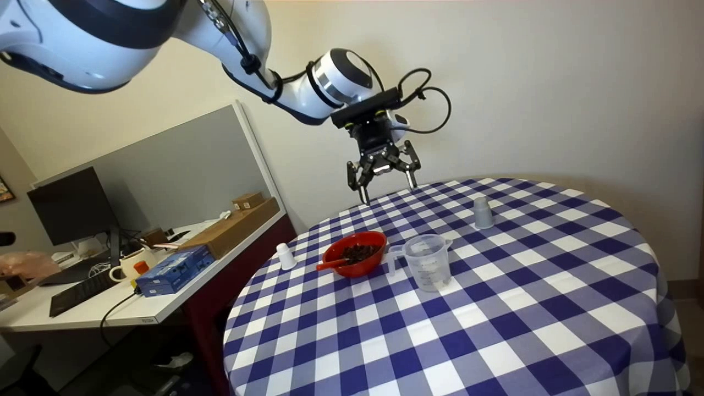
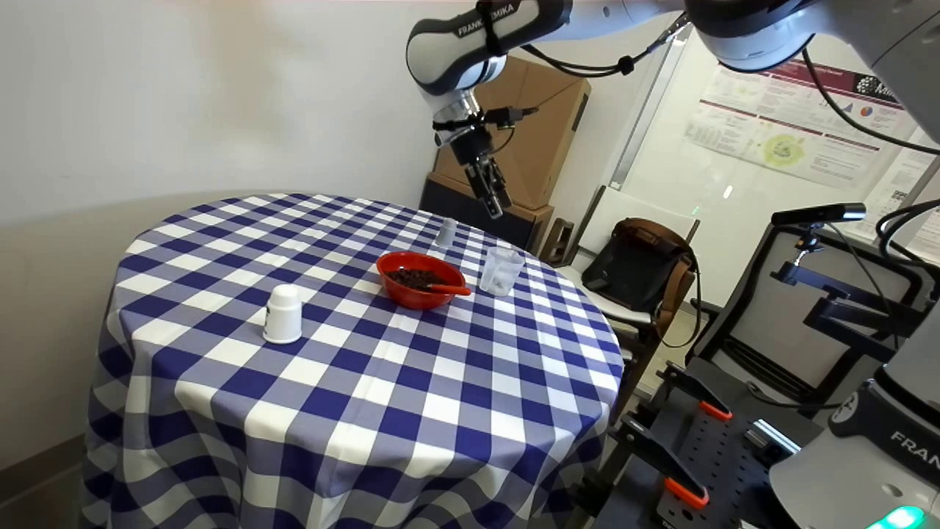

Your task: Pour the contents of the clear jar into the red bowl

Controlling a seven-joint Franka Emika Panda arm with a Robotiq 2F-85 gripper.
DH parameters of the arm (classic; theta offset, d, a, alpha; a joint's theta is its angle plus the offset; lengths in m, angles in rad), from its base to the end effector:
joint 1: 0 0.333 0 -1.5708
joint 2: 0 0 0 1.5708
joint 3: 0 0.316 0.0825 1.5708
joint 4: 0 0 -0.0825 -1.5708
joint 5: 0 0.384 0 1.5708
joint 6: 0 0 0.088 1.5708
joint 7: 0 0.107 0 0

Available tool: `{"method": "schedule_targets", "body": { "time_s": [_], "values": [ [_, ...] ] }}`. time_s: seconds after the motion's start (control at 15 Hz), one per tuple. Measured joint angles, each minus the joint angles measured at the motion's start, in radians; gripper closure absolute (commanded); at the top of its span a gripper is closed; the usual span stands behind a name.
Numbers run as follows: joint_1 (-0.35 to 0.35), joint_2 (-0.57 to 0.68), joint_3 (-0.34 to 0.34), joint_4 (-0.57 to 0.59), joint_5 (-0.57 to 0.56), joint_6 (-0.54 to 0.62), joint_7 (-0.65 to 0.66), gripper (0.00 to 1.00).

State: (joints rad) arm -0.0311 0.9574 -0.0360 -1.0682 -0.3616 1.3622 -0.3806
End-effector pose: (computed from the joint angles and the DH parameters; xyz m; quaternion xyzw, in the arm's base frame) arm 0.6907 -0.0826 0.2231 0.9121 0.1689 -0.3542 0.1189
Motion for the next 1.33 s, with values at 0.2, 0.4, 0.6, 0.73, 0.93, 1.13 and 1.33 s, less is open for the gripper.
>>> {"method": "schedule_targets", "body": {
  "time_s": [0.2,0.4,0.6,0.73,0.93,1.13,1.33],
  "values": [
    [0.015,-0.072,0.02,-0.001,0.108,-0.054,0.152,0.0],
    [0.034,-0.125,0.024,-0.009,0.183,-0.04,0.316,0.0],
    [0.056,-0.178,0.018,-0.047,0.182,0.076,0.436,0.0],
    [0.072,-0.221,0.008,-0.096,0.156,0.183,0.482,0.0],
    [0.101,-0.3,-0.006,-0.219,0.08,0.356,0.521,0.0],
    [0.119,-0.377,-0.007,-0.355,0.031,0.479,0.528,0.0],
    [0.122,-0.459,-0.005,-0.497,0.025,0.569,0.528,0.0]
  ]
}}
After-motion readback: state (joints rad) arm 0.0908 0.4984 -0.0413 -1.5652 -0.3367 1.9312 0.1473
